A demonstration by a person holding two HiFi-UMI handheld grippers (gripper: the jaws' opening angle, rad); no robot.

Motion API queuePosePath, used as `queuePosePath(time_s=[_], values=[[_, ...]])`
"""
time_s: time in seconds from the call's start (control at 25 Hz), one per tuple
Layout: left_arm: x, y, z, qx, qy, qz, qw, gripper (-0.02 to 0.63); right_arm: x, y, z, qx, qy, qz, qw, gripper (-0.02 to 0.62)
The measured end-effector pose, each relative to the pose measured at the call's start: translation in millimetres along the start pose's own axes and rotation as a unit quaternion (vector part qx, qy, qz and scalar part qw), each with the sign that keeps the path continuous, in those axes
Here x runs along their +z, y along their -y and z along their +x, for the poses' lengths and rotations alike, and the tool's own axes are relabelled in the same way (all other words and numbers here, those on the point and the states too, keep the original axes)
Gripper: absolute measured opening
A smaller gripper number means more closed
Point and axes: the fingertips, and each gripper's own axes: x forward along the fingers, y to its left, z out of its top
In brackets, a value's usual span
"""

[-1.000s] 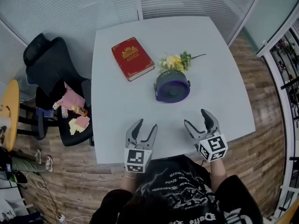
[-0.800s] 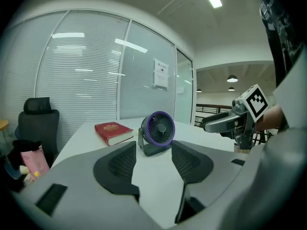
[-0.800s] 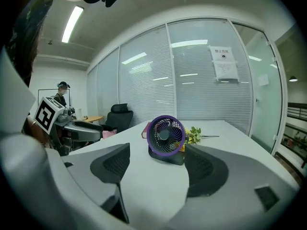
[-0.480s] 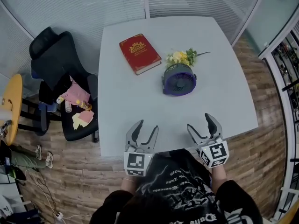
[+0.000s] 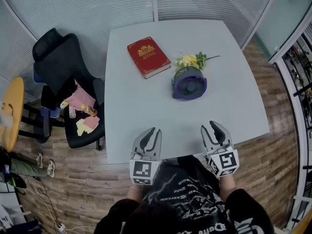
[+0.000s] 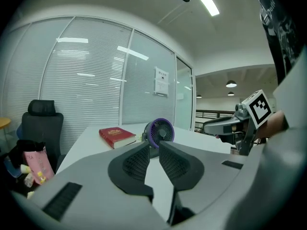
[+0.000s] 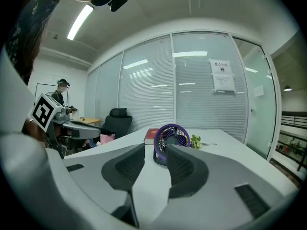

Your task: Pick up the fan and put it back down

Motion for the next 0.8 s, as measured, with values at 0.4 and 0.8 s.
queuePosePath(time_s=[0.4, 0.8], values=[[-1, -1, -1, -0.001, 0.005, -0.004, 1.0000, 0.021, 2, -11, 3, 0.012, 0.002, -0.004, 1.000, 0.009], [-8, -1, 3, -0.021, -0.005, 0.005, 0.9998, 0.020, -1, -19, 12, 0.015, -0.009, -0.027, 1.000, 0.008]])
